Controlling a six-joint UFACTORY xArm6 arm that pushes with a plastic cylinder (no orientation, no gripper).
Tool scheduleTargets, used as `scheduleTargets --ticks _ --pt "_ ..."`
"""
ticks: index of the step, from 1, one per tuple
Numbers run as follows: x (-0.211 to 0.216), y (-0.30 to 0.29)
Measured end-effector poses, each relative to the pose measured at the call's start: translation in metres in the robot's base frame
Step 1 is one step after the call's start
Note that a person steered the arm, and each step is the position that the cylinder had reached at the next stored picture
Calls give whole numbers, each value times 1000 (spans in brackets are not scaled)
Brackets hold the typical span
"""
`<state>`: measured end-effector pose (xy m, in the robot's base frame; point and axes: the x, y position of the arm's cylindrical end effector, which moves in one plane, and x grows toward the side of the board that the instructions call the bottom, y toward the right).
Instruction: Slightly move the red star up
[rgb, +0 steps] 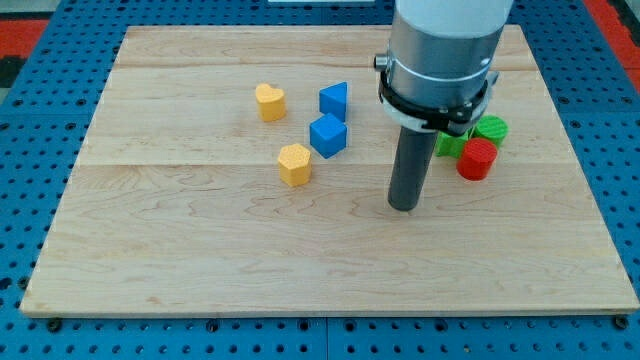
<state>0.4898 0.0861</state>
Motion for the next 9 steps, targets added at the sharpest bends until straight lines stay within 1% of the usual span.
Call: scheduleTargets --ticks 1,3,6,7,8,9 --pt "-39 10" --pt "-76 15" --pt "-115 15" --pt "-116 15" --pt "-103 9" --pt "-38 6"
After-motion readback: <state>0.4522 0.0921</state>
